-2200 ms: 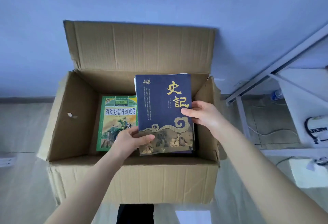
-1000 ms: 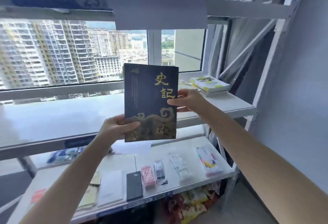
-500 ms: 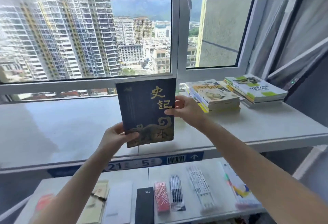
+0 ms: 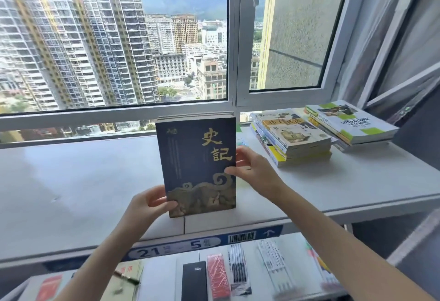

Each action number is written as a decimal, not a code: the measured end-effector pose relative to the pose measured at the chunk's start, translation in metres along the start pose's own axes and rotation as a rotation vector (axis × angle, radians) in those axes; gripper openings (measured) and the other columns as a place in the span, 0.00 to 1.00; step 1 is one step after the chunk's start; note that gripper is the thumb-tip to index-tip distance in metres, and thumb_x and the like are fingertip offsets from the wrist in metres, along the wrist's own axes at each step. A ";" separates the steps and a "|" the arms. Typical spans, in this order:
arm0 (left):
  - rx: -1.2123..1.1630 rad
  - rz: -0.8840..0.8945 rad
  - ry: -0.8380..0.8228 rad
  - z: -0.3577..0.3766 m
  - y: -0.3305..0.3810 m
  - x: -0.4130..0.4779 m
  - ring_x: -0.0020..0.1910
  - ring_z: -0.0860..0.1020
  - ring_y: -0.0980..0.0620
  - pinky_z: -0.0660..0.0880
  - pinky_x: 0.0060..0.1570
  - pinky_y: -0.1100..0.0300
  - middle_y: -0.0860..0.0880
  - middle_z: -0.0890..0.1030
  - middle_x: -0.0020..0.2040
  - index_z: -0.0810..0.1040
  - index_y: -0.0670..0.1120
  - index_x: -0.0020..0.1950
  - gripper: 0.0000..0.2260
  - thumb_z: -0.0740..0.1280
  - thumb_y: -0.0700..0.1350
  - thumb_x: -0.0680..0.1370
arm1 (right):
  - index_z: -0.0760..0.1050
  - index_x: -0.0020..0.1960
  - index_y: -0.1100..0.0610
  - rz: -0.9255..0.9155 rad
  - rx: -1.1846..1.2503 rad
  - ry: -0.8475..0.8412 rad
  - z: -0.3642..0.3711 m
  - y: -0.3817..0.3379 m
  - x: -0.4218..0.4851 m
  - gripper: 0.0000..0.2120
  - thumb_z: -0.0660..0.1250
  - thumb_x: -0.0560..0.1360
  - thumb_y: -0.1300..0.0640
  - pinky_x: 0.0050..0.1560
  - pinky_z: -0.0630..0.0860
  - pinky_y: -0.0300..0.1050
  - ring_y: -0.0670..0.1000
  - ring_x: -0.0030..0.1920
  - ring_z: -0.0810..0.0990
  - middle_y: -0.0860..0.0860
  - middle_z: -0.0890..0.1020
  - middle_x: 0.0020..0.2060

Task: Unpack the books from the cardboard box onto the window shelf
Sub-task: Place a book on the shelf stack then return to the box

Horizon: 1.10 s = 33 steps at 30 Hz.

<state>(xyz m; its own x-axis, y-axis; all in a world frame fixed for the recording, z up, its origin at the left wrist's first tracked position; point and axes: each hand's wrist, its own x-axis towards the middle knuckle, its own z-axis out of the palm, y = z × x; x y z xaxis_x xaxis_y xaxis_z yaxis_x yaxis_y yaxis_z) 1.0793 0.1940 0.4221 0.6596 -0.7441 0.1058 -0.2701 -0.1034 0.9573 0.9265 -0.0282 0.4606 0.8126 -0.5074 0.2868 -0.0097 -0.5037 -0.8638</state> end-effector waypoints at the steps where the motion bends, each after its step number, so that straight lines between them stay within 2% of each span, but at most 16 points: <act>1: 0.000 -0.001 0.006 0.001 0.001 0.001 0.42 0.83 0.60 0.76 0.41 0.71 0.57 0.86 0.43 0.82 0.44 0.50 0.14 0.69 0.28 0.71 | 0.75 0.52 0.47 0.007 0.020 0.003 0.000 0.001 0.001 0.12 0.72 0.71 0.56 0.49 0.80 0.46 0.48 0.47 0.83 0.49 0.83 0.48; 5: -0.019 -0.049 0.003 0.005 0.018 0.019 0.42 0.83 0.58 0.77 0.40 0.68 0.51 0.87 0.44 0.84 0.45 0.49 0.09 0.71 0.34 0.72 | 0.78 0.53 0.54 0.072 0.132 0.026 -0.014 -0.003 0.022 0.09 0.71 0.72 0.56 0.48 0.80 0.47 0.51 0.46 0.83 0.52 0.84 0.47; 8: -0.088 -0.128 -0.008 0.008 0.044 0.052 0.40 0.84 0.54 0.78 0.39 0.69 0.47 0.86 0.42 0.84 0.43 0.47 0.05 0.71 0.37 0.72 | 0.78 0.52 0.58 0.170 0.188 0.003 -0.037 -0.009 0.058 0.09 0.69 0.74 0.56 0.41 0.80 0.37 0.47 0.42 0.83 0.50 0.84 0.44; 10: -0.099 -0.180 -0.027 0.010 0.062 0.077 0.43 0.84 0.50 0.79 0.42 0.66 0.44 0.86 0.44 0.84 0.40 0.47 0.05 0.72 0.39 0.72 | 0.78 0.51 0.61 0.242 0.216 -0.005 -0.049 -0.006 0.084 0.09 0.69 0.74 0.56 0.34 0.78 0.33 0.46 0.37 0.83 0.52 0.84 0.42; 13: -0.124 -0.280 -0.039 0.015 0.076 0.111 0.47 0.82 0.46 0.78 0.51 0.60 0.41 0.84 0.48 0.82 0.38 0.51 0.10 0.71 0.41 0.73 | 0.78 0.48 0.63 0.332 0.237 -0.012 -0.056 0.007 0.117 0.09 0.69 0.74 0.57 0.35 0.79 0.37 0.48 0.35 0.82 0.54 0.83 0.39; 14: -0.142 -0.321 -0.041 0.017 0.077 0.121 0.48 0.81 0.47 0.78 0.51 0.60 0.41 0.84 0.49 0.82 0.37 0.52 0.11 0.71 0.42 0.73 | 0.78 0.45 0.63 0.359 0.235 -0.022 -0.057 0.013 0.126 0.08 0.69 0.74 0.57 0.34 0.79 0.37 0.47 0.33 0.82 0.53 0.83 0.36; 16: -0.171 -0.401 -0.031 0.023 0.075 0.132 0.41 0.81 0.51 0.80 0.39 0.65 0.43 0.83 0.46 0.81 0.38 0.51 0.10 0.70 0.43 0.74 | 0.77 0.38 0.60 0.415 0.234 -0.038 -0.054 0.024 0.137 0.08 0.70 0.74 0.58 0.29 0.77 0.35 0.44 0.26 0.81 0.48 0.81 0.25; 18: -0.209 -0.485 -0.021 0.030 0.069 0.136 0.32 0.81 0.56 0.77 0.29 0.68 0.47 0.83 0.38 0.80 0.41 0.48 0.06 0.70 0.42 0.74 | 0.75 0.34 0.57 0.470 0.245 -0.037 -0.051 0.036 0.142 0.10 0.70 0.74 0.58 0.25 0.75 0.33 0.43 0.22 0.79 0.45 0.79 0.20; 19: -0.233 -0.513 -0.020 0.032 0.066 0.136 0.29 0.81 0.56 0.77 0.28 0.68 0.48 0.83 0.35 0.80 0.41 0.47 0.06 0.70 0.42 0.74 | 0.75 0.33 0.57 0.483 0.256 -0.039 -0.050 0.042 0.144 0.11 0.70 0.74 0.58 0.24 0.74 0.32 0.42 0.21 0.78 0.45 0.78 0.19; 21: -0.283 -0.526 -0.016 0.033 0.061 0.138 0.31 0.82 0.55 0.79 0.31 0.67 0.46 0.83 0.38 0.80 0.39 0.49 0.08 0.70 0.42 0.74 | 0.75 0.34 0.57 0.491 0.285 -0.052 -0.048 0.049 0.147 0.11 0.70 0.74 0.58 0.22 0.72 0.31 0.42 0.21 0.78 0.45 0.78 0.19; 23: -0.292 -0.505 -0.016 0.032 0.059 0.141 0.33 0.82 0.55 0.80 0.34 0.67 0.44 0.82 0.42 0.80 0.37 0.53 0.11 0.70 0.42 0.74 | 0.76 0.36 0.57 0.492 0.307 -0.047 -0.049 0.053 0.150 0.09 0.69 0.74 0.57 0.22 0.71 0.31 0.42 0.21 0.78 0.44 0.79 0.20; 27: -0.179 -0.426 0.003 0.030 0.060 0.138 0.37 0.83 0.54 0.80 0.39 0.67 0.41 0.83 0.46 0.81 0.35 0.52 0.13 0.72 0.43 0.72 | 0.77 0.37 0.58 0.492 0.273 -0.020 -0.050 0.060 0.152 0.09 0.70 0.74 0.55 0.24 0.73 0.31 0.42 0.24 0.80 0.45 0.81 0.23; 29: -0.134 -0.366 0.048 0.024 0.062 0.137 0.42 0.83 0.50 0.81 0.44 0.65 0.38 0.83 0.49 0.80 0.34 0.54 0.14 0.72 0.41 0.73 | 0.77 0.38 0.58 0.487 0.199 -0.024 -0.049 0.062 0.154 0.10 0.70 0.74 0.53 0.26 0.74 0.32 0.43 0.26 0.81 0.49 0.82 0.30; 31: -0.049 -0.326 0.058 0.022 0.067 0.134 0.46 0.82 0.48 0.81 0.48 0.62 0.39 0.82 0.52 0.79 0.36 0.58 0.17 0.72 0.44 0.73 | 0.77 0.45 0.60 0.469 -0.096 -0.065 -0.051 0.057 0.156 0.16 0.67 0.75 0.46 0.36 0.77 0.38 0.48 0.37 0.82 0.53 0.81 0.41; 33: 0.153 -0.258 -0.003 0.023 0.072 0.125 0.55 0.78 0.50 0.75 0.54 0.61 0.44 0.80 0.59 0.76 0.41 0.64 0.23 0.72 0.49 0.73 | 0.73 0.59 0.63 0.409 -0.491 -0.113 -0.057 0.051 0.156 0.29 0.62 0.74 0.38 0.48 0.73 0.45 0.55 0.55 0.77 0.56 0.77 0.55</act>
<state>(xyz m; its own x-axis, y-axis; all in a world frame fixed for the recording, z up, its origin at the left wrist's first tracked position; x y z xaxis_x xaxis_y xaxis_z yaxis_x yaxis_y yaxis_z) 1.1265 0.0787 0.4979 0.7182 -0.6822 -0.1370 -0.1964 -0.3876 0.9007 1.0202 -0.1729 0.4847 0.7425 -0.6633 -0.0937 -0.5755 -0.5599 -0.5961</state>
